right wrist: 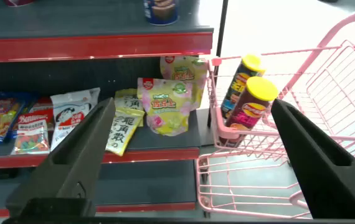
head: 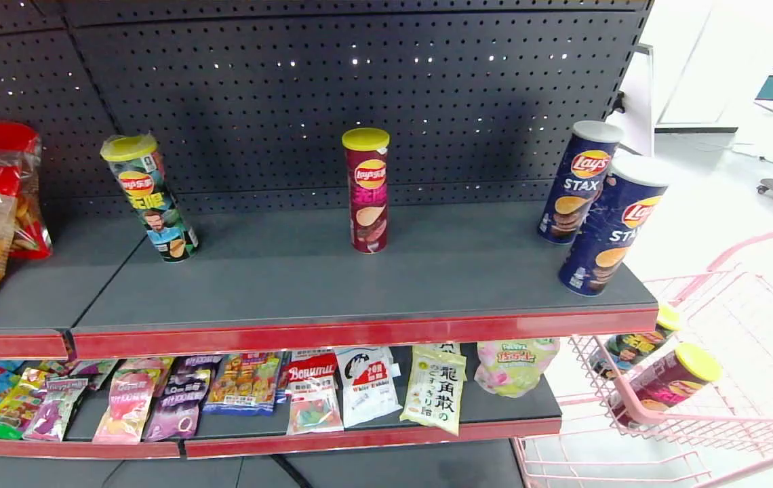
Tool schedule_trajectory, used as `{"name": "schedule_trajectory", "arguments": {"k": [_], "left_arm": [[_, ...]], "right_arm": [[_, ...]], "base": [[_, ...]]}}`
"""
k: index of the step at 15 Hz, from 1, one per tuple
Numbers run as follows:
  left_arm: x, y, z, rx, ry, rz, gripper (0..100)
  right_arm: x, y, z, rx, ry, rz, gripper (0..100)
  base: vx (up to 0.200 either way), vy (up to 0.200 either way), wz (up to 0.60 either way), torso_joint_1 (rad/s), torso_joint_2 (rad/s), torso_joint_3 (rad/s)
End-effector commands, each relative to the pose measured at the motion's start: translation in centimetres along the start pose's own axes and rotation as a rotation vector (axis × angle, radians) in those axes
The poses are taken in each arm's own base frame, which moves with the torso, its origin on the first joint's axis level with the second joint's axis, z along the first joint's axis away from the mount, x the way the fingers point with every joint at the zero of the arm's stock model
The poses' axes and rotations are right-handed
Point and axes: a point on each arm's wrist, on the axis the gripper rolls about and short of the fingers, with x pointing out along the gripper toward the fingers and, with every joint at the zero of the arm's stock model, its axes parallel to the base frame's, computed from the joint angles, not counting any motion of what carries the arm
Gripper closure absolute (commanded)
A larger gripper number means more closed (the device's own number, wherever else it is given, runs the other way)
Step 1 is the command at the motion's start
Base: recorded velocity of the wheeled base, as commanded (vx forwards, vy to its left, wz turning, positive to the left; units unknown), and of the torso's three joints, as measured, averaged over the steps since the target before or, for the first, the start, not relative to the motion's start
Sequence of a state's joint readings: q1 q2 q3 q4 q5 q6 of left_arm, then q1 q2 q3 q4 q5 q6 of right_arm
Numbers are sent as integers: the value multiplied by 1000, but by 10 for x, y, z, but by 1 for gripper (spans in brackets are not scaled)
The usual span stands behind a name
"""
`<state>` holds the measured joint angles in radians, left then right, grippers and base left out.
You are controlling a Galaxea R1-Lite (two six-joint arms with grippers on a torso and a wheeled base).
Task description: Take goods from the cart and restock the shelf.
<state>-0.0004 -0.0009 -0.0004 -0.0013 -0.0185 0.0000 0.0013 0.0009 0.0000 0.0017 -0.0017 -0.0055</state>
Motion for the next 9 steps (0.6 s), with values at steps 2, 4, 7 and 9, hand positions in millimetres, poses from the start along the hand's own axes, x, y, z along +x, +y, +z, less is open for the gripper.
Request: {"name": "schedule_trajectory", "arguments": {"k": [2, 4, 7, 9], "left_arm": [[0, 0, 0, 0, 1, 1, 0], [0, 0, 0, 0, 1, 1, 0], [0, 0, 0, 0, 1, 1, 0], [0, 0, 0, 2, 1, 1, 0]], "right_arm": [[0, 0, 0, -1, 1, 0, 0], [0, 0, 0, -1, 1, 0, 0], [0, 0, 0, 1, 1, 0, 0], [0, 0, 0, 1, 1, 0, 0]], "base": [[0, -200, 0, 5, 0, 5], [0, -200, 0, 5, 0, 2], [0, -200, 0, -1, 4, 2], [0, -100, 0, -1, 1, -1]]}}
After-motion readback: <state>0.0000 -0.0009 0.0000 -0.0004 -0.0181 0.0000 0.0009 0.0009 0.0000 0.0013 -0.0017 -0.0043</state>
